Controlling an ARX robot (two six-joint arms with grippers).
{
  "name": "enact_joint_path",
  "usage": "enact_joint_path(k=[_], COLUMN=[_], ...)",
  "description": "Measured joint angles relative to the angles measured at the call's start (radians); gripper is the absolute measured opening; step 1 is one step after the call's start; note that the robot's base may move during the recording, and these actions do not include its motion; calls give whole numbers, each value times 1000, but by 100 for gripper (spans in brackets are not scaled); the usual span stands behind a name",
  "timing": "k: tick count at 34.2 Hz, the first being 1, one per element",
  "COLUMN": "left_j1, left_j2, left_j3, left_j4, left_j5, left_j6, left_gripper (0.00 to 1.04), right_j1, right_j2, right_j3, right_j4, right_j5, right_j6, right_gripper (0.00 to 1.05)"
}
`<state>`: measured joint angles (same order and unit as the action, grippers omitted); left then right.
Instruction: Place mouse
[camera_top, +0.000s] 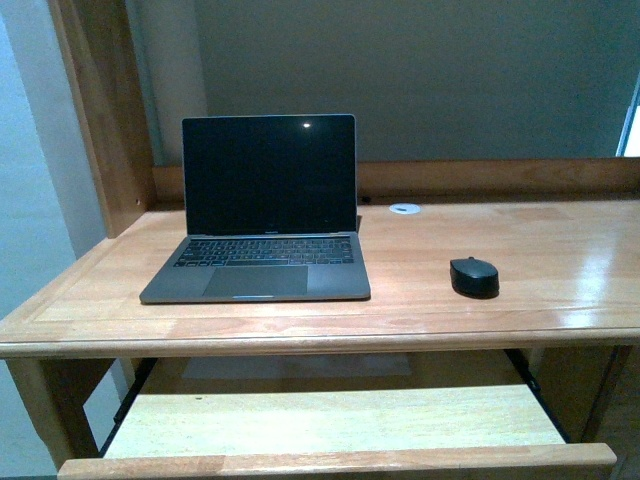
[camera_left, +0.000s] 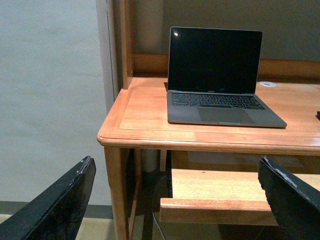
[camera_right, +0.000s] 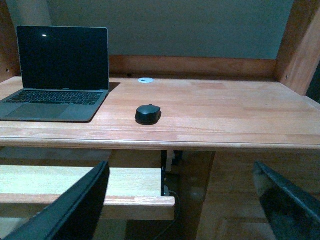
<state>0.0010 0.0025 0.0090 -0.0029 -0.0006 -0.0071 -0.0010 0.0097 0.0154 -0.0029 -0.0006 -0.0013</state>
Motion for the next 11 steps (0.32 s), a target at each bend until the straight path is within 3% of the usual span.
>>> enact_joint_path(k=[2,11], left_j1=[0,0], left_j2=[0,0], left_j3=[0,0], left_j4=[0,0], left_j5=[0,0], left_j6=[0,0], left_gripper=[98,98], right_j1=[0,0], right_j2=[0,0], right_j3=[0,0], right_j4=[0,0], right_j5=[0,0], right_j6=[0,0], right_gripper=[99,98])
